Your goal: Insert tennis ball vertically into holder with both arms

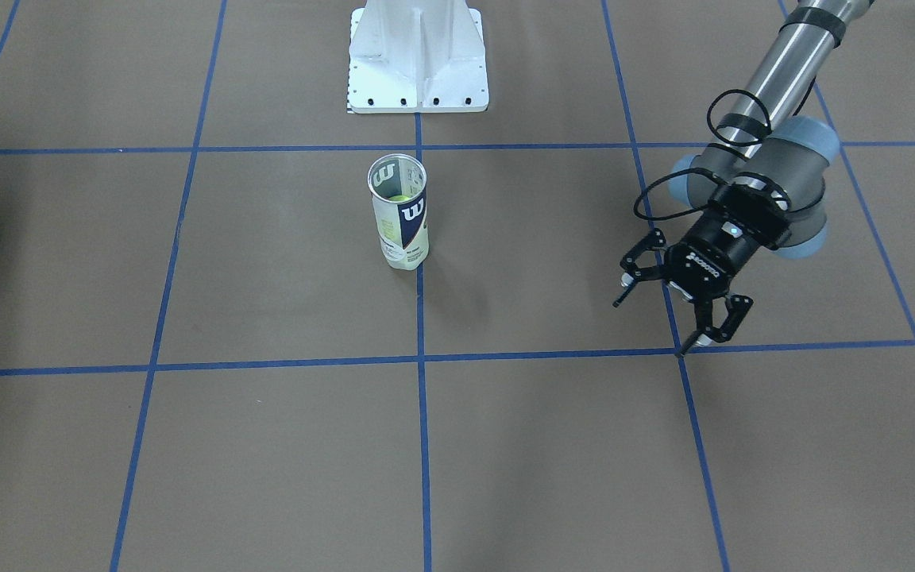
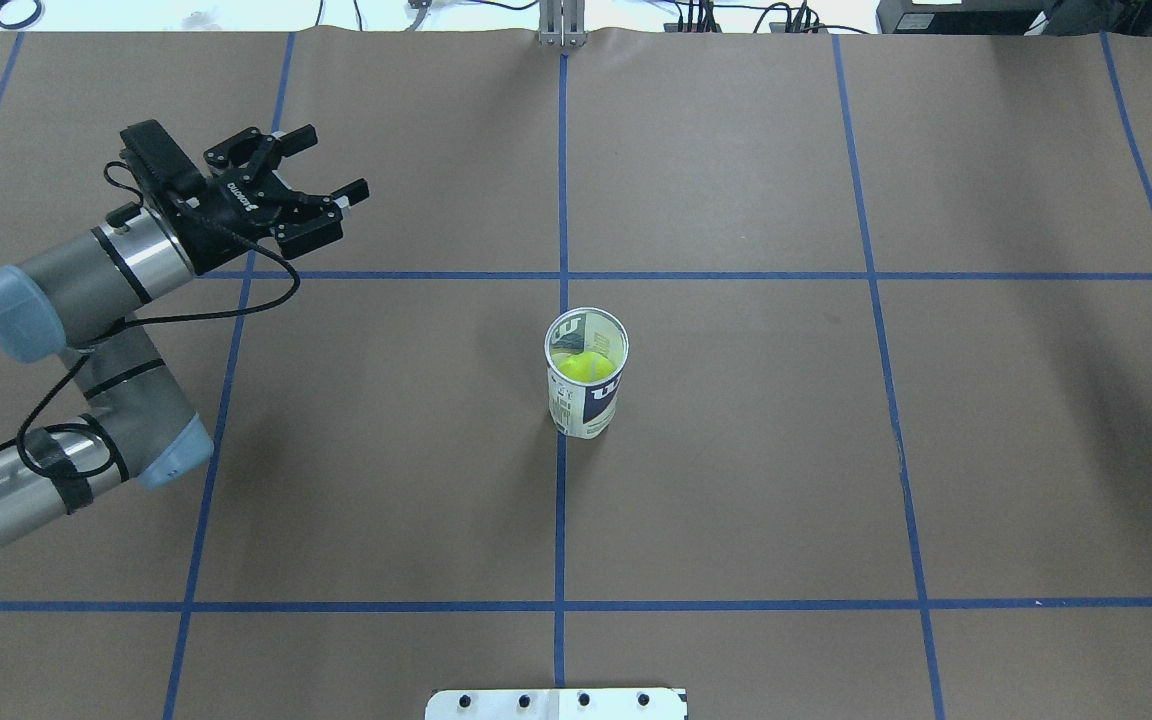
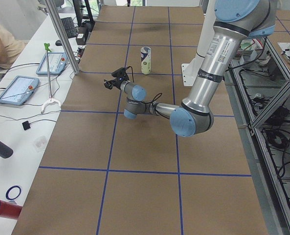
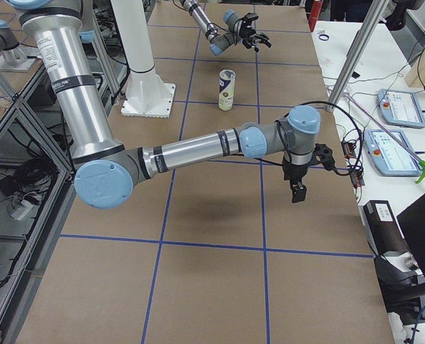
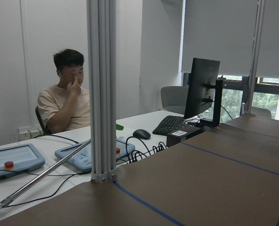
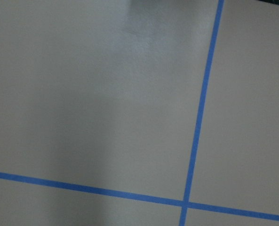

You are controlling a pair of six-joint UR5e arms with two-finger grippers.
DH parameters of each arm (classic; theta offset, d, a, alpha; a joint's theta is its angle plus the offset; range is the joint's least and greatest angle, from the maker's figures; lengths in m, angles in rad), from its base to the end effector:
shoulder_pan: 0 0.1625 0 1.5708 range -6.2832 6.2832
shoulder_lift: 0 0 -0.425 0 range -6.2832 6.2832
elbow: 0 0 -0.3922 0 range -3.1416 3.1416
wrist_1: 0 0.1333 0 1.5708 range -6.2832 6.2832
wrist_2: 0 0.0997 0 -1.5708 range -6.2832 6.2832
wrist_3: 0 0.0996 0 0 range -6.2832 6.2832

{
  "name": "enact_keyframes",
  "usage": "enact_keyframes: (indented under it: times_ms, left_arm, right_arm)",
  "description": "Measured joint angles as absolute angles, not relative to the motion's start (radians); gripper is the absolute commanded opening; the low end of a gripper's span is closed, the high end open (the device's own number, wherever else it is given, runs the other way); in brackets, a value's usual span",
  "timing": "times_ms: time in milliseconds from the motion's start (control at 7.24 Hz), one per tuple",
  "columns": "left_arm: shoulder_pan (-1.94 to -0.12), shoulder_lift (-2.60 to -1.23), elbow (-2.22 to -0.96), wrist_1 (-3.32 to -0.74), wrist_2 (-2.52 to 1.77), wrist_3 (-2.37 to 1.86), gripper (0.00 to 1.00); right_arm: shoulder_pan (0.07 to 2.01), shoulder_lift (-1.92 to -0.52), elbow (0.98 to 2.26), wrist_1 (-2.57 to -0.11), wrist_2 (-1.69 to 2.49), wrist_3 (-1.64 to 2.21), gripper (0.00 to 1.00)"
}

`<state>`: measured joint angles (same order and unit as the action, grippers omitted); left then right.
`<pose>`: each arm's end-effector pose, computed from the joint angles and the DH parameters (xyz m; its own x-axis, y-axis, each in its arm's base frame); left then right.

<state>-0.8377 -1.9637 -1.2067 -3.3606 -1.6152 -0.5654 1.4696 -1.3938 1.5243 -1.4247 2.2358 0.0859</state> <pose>0.3236 -0.5520 0.4228 0.5146 0.6891 -0.5102 0.5209 0.2214 0.8244 0.0128 -0.5853 0.5780 0.7714 -0.1641 0.6148 0.0311 0.9747 0.2211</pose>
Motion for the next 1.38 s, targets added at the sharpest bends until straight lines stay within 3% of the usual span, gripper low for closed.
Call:
enact_keyframes:
  times_ms: [415, 691, 1382]
  left_arm:
    - [-1.166, -1.954, -1.208, -3.018, -2.071, -0.561, 0.99]
    - [-1.286, -1.953, -1.207, -2.811, -2.236, -0.464, 0.99]
    - [-1.430, -1.926, -1.209, -2.309, -2.066, 0.228, 1.00]
  right_arm:
    - [1.474, -1.425, 1.516, -1.384, 2.237, 0.085, 0.99]
    - [1.476, -1.429, 1.516, -1.382, 2.237, 0.085, 0.99]
    - [1.477, -1.428, 1.516, -1.381, 2.237, 0.086, 0.99]
